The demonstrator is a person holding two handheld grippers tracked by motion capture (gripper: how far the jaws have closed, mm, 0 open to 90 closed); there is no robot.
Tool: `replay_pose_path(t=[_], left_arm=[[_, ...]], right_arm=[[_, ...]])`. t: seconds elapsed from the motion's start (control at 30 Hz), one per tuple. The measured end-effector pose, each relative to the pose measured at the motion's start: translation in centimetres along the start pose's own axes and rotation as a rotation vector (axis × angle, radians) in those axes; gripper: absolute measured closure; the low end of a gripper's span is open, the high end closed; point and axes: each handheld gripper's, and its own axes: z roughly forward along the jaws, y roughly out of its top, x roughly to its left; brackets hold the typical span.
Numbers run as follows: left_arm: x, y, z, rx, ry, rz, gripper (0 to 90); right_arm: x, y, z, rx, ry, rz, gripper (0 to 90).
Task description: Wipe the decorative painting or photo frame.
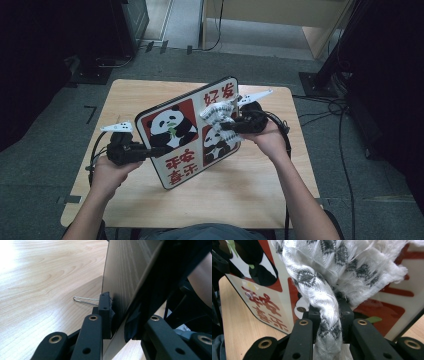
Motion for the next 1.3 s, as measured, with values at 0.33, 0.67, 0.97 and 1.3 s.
replay_pose_path(t=[0.33, 0.67, 0.97, 1.3], left_arm=[[0.0, -0.2, 0.0, -0.012, 0.001, -0.003, 76.0], [0.1, -0.4, -0.6, -0.023, 0.002, -0.015, 75.7], [0.1, -0.4, -0.7, -0.012, -0.005, 0.001, 77.0], [0.2, -0.4, -0.7, -0.014, -0.01, 0.0, 76.6]], right_arm=[[0.0, -0.9, 0.2, 0.026, -0.004, 0.013, 78.9], [-0.1, -2.0, 0.6, 0.052, -0.003, 0.026, 78.9], [0.0, -3.1, 1.6, 0.093, -0.005, 0.026, 78.9], [-0.1, -4.3, 2.3, 0.112, -0.003, 0.032, 78.7]])
